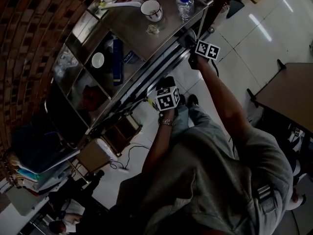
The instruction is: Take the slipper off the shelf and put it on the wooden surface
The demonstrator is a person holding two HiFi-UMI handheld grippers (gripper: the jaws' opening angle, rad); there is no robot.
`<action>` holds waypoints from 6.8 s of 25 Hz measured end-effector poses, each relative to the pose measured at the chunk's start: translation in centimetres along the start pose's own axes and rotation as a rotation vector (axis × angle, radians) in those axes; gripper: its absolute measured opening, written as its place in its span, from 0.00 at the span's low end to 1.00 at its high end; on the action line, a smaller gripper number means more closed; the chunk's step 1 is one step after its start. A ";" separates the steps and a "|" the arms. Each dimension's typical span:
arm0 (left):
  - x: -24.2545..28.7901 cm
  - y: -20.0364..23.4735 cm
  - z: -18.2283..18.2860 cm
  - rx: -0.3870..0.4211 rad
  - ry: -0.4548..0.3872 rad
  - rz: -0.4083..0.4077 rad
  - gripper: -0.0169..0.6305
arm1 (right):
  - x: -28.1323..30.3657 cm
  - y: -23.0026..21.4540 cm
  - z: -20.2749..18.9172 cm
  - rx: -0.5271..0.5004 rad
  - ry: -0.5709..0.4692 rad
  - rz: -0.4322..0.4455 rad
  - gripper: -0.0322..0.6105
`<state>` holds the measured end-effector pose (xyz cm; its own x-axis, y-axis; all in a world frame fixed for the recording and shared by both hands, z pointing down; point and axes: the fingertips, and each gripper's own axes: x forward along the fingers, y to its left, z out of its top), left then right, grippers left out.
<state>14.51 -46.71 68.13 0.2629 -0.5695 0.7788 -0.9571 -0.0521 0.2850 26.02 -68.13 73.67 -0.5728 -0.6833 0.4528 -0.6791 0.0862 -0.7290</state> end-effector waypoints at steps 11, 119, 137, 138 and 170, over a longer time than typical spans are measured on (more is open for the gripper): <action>-2.3 -4.7 4.7 0.087 -0.141 0.008 0.04 | -19.4 4.7 -5.4 -0.516 0.053 -0.233 0.16; -61.6 61.1 -82.4 -0.679 -0.250 0.589 0.04 | -13.6 36.5 -129.9 -0.619 1.057 0.015 0.65; -72.7 55.7 -63.2 -0.594 -0.307 0.479 0.04 | -33.1 63.1 -106.9 -1.200 0.700 0.381 0.08; -73.1 55.7 -62.3 -0.581 -0.318 0.486 0.04 | -33.2 63.7 -106.3 -1.181 0.700 0.382 0.06; -76.5 55.9 -57.4 -0.474 -0.399 0.554 0.04 | -36.2 71.8 -102.7 -1.072 0.691 0.457 0.05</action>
<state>-52.08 41.05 56.53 -0.3798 -0.6636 0.6445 -0.7589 0.6219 0.1932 -49.13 37.22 57.69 -0.7382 0.0316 0.6739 -0.2067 0.9402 -0.2706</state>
